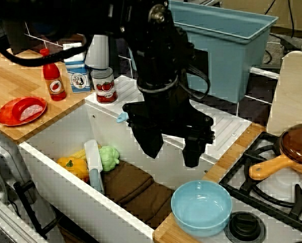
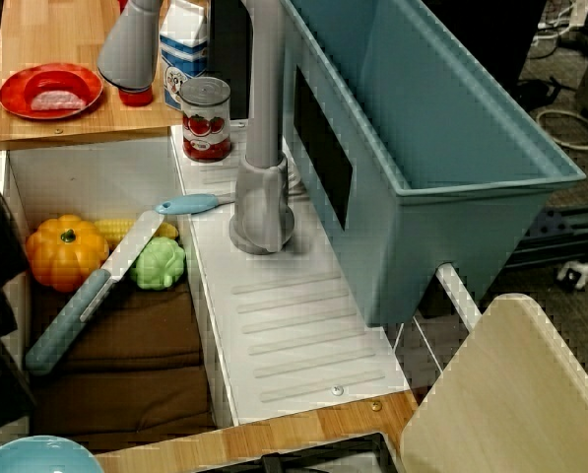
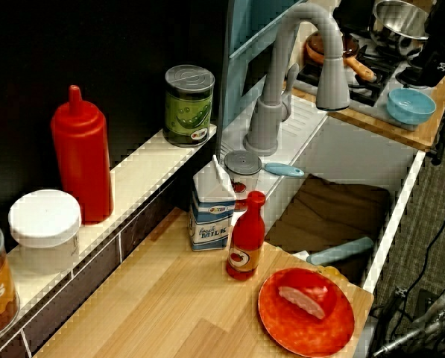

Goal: Lift bowl

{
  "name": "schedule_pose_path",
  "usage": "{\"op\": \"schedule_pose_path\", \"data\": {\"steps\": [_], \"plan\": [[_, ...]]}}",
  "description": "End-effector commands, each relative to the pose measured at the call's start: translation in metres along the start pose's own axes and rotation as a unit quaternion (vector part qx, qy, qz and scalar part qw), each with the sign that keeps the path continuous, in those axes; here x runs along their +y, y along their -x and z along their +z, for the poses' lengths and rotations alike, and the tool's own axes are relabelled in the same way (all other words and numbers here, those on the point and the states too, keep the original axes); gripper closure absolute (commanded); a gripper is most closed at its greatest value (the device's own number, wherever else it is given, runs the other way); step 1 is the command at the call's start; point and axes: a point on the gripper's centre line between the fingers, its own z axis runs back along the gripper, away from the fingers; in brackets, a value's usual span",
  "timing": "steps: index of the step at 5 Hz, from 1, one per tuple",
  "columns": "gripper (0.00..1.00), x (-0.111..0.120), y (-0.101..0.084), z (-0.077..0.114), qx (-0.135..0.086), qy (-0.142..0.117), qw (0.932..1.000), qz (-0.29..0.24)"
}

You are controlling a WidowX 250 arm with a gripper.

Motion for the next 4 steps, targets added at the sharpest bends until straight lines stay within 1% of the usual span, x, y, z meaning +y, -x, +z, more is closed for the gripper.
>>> {"op": "schedule_pose_path", "data": {"steps": [1, 2, 4], "plan": [[0.0, 0.0, 0.008, -0.031, -0.036, -0.009, 0.9993, 0.003], [0.0, -0.001, 0.01, -0.04, -0.034, -0.016, 0.9993, 0.006], [0.0, 0.0, 0.017, -0.052, -0.032, -0.014, 0.9993, 0.015]]}}
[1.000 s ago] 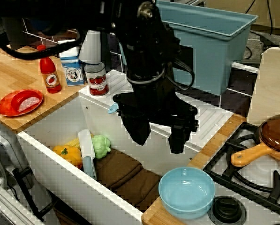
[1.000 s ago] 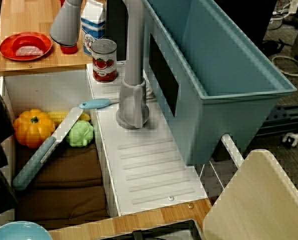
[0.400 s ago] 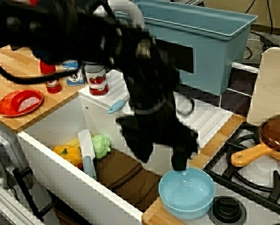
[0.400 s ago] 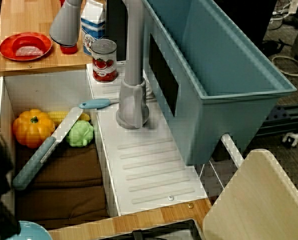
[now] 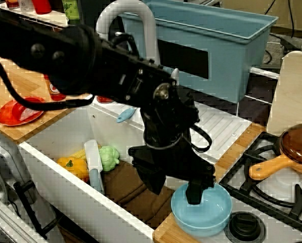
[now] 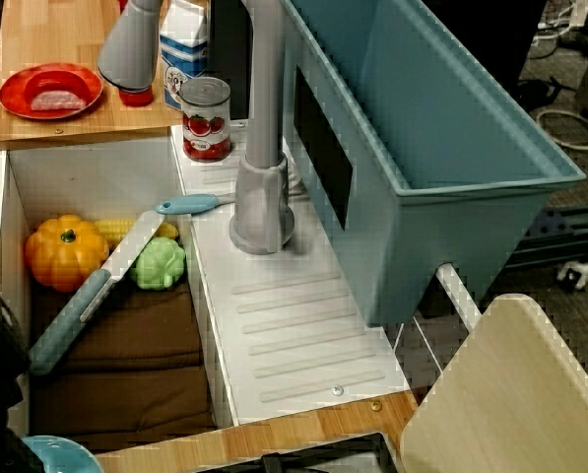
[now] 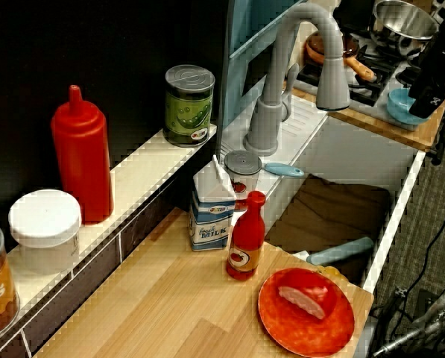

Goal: Lift bowl

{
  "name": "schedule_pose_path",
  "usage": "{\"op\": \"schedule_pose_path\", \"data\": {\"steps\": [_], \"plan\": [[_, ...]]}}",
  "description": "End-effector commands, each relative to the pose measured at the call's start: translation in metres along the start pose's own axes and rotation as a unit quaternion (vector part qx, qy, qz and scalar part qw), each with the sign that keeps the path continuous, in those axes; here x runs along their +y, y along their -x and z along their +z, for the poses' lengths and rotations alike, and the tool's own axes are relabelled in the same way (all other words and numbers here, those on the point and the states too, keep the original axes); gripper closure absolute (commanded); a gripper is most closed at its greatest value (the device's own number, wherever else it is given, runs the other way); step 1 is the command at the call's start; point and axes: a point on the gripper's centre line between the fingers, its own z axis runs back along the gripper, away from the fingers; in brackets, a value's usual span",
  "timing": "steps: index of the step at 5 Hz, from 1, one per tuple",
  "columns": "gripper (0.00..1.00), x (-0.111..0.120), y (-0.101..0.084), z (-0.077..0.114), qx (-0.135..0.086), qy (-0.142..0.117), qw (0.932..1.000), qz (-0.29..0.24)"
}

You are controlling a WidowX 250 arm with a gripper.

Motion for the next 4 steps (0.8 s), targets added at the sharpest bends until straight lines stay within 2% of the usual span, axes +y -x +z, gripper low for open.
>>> {"op": "schedule_pose_path", "data": {"steps": [1, 4], "plan": [[0.0, 0.003, 0.001, -0.003, -0.01, 0.01, 0.9999, 0.008], [0.0, 0.009, 0.008, -0.015, -0.006, 0.001, 0.9999, 0.012]]}}
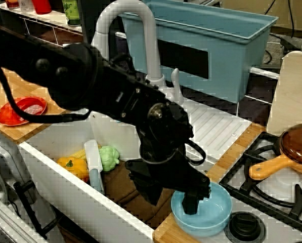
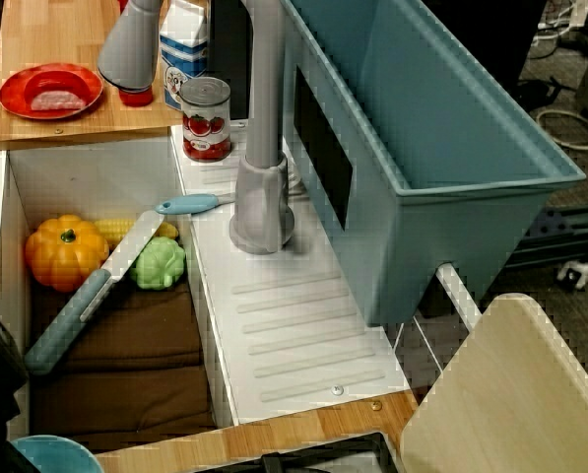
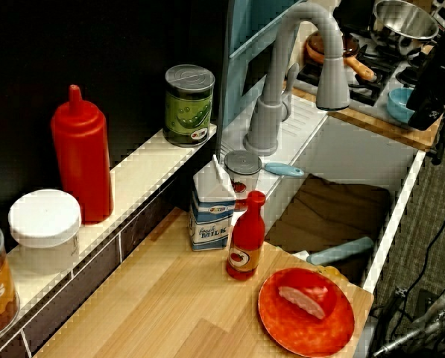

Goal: Lift bowl

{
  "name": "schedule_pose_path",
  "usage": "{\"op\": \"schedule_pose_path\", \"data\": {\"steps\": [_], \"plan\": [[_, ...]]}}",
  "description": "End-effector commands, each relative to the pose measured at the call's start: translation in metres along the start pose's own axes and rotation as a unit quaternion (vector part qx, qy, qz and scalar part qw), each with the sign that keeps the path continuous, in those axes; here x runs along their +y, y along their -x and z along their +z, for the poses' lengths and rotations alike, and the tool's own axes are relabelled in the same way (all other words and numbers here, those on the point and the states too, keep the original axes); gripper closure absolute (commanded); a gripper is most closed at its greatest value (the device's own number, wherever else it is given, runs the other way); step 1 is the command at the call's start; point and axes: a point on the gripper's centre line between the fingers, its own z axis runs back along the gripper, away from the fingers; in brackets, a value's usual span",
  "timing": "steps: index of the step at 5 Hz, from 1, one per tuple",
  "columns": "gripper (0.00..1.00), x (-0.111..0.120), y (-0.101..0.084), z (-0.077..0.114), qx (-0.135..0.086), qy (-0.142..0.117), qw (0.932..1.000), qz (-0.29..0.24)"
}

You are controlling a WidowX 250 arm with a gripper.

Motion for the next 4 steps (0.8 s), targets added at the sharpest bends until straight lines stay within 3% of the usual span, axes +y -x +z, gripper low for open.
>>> {"op": "schedule_pose_path", "data": {"steps": [1, 2, 4], "plan": [[0.6, 0.0047, 0.0031, -0.0006, -0.003, 0.001, 1.0, -0.004], [1.0, 0.0072, 0.0048, -0.0017, -0.004, 0.003, 1.0, 0.001], [1.0, 0.0122, 0.006, -0.0013, -0.003, 0.003, 1.0, 0.005]]}}
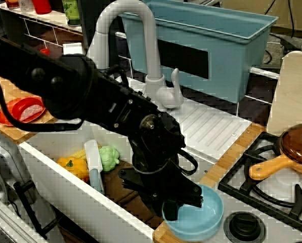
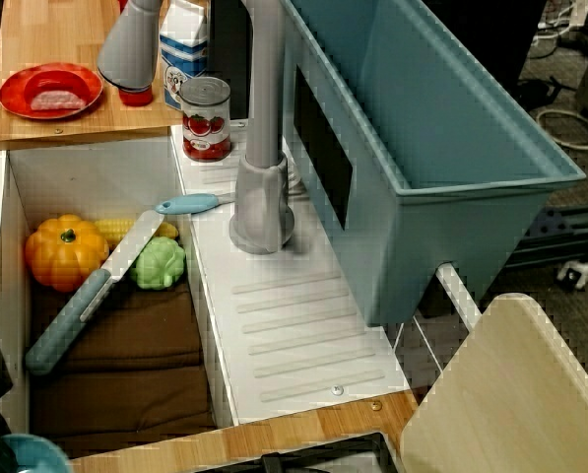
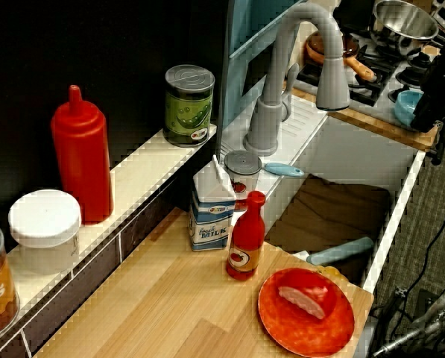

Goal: Lift bowl

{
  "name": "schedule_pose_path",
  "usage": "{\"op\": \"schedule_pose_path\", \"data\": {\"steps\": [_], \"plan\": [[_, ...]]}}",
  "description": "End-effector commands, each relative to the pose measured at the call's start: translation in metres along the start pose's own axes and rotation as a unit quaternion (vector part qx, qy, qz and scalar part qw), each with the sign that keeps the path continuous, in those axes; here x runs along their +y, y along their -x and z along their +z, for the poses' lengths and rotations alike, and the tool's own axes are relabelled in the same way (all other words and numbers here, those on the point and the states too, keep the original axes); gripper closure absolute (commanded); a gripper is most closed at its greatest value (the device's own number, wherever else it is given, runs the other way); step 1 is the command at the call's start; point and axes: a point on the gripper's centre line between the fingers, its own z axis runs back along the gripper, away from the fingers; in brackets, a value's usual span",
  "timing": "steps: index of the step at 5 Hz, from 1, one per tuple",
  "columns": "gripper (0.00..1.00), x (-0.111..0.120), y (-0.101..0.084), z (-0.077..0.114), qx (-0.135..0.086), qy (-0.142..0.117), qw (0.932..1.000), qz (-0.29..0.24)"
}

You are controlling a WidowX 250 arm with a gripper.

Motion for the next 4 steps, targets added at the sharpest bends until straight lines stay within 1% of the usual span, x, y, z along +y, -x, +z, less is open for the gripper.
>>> {"op": "schedule_pose_path", "data": {"steps": [1, 2, 3, 4], "plan": [[1.0, 0.008, -0.004, 0.007, -0.009, 0.006, 0.9999, 0.008], [1.0, 0.009, -0.007, 0.018, 0.01, 0.016, 0.9997, 0.017], [1.0, 0.003, -0.016, 0.061, 0.049, 0.063, 0.9966, 0.022], [1.0, -0.008, -0.026, 0.106, 0.072, 0.104, 0.9916, 0.026]]}}
